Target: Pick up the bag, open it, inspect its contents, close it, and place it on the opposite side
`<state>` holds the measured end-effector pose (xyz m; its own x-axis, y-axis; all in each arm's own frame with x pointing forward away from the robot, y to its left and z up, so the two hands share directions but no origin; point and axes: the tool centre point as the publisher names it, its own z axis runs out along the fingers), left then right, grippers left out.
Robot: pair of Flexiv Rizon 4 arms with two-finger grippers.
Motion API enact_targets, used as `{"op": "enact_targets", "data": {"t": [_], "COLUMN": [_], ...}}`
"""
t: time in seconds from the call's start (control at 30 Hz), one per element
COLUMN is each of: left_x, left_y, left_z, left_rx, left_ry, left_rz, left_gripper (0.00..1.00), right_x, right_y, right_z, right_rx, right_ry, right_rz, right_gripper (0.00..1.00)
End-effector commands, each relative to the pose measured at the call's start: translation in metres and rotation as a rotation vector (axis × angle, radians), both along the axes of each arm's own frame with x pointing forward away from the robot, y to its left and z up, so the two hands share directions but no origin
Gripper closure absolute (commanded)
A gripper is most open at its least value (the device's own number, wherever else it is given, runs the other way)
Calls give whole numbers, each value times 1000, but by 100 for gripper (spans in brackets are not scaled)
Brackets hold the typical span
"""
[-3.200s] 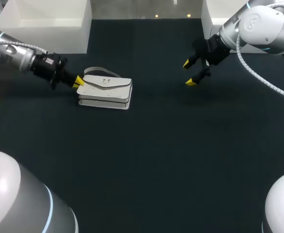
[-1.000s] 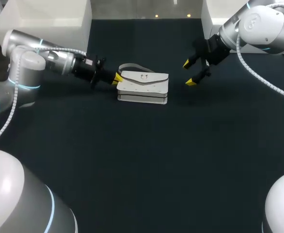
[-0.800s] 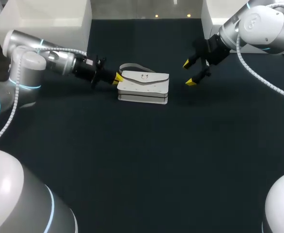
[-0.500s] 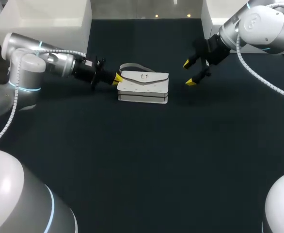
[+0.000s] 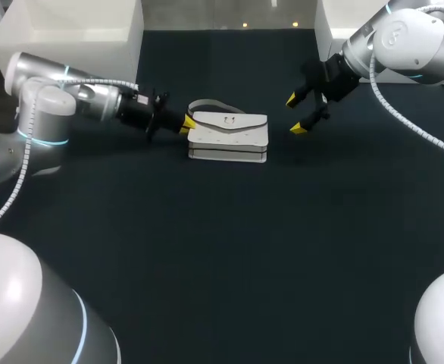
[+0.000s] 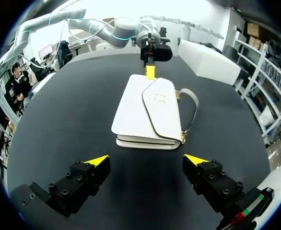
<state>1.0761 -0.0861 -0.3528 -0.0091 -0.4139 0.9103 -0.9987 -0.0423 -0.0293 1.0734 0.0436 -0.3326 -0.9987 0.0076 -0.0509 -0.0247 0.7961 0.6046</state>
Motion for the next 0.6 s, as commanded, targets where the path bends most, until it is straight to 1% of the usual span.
{"op": "enact_targets", "data": {"t": [0.03, 0.07, 0.1, 0.13, 0.17, 0.23, 0.33, 0.5, 0.6], "left_x": [-1, -2, -3, -4, -5, -8, -13, -22, -24], "left_y": [0, 1, 3, 5, 7, 14, 24, 41, 48], "left_z": [-1, 0, 1, 3, 5, 12, 24, 48, 63], "left_rx": [-3, -4, -5, -7, -8, -9, -2, 29, 76], "left_ry": [0, 0, 0, -3, -9, -24, -51, -80, -104], "left_rz": [7, 10, 11, 15, 18, 24, 21, -61, -140], "left_gripper": [100, 88, 60, 26, 0, 0, 0, 0, 0], "right_x": [1, 1, 1, 1, 1, 1, 2, -2, -5], "right_y": [0, 0, 0, 0, 0, 0, 4, 12, 17], "right_z": [-1, -1, -1, -1, -1, -1, 8, 34, 47], "right_rx": [0, 0, 0, 0, 0, 0, -71, -152, -202], "right_ry": [2, 2, 2, 2, 2, 2, -9, -99, -152], "right_rz": [1, 1, 1, 1, 1, 1, -28, -76, -106], "right_gripper": [0, 0, 0, 0, 0, 0, 0, 0, 0]}}
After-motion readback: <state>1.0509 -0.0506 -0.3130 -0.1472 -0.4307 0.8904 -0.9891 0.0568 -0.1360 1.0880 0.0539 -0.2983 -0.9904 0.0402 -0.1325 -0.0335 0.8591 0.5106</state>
